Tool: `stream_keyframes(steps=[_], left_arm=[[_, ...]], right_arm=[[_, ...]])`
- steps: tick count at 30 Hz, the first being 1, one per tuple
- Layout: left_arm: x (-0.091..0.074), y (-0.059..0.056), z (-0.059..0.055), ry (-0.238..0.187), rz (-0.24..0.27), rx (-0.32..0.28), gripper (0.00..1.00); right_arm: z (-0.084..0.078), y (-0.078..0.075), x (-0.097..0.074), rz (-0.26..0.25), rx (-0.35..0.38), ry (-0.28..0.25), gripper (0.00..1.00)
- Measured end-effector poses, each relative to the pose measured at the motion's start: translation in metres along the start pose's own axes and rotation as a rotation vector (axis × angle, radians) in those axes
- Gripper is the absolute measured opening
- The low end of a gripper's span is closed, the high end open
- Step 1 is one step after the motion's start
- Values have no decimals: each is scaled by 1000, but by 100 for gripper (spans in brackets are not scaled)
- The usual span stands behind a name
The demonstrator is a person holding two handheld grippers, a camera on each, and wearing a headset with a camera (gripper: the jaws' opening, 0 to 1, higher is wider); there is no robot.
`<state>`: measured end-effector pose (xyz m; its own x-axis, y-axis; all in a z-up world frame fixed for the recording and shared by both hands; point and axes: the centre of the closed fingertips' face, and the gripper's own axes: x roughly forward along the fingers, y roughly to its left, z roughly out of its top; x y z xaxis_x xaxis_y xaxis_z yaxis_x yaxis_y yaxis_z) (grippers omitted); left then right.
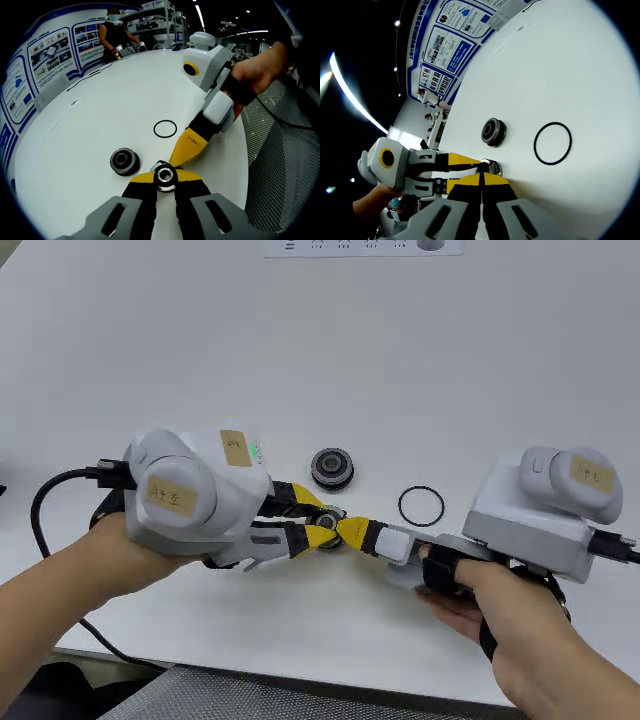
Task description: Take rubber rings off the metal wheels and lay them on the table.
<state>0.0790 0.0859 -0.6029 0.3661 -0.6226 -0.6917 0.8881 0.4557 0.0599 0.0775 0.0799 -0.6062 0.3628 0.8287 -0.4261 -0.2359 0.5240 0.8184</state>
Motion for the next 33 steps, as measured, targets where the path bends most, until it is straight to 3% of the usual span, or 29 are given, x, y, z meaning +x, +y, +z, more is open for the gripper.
stream_keyframes(steps=[33], left_arm=[[3, 2, -3, -6, 2, 4, 12]], right_arm=[[-1, 7, -6, 38, -36, -4, 0]])
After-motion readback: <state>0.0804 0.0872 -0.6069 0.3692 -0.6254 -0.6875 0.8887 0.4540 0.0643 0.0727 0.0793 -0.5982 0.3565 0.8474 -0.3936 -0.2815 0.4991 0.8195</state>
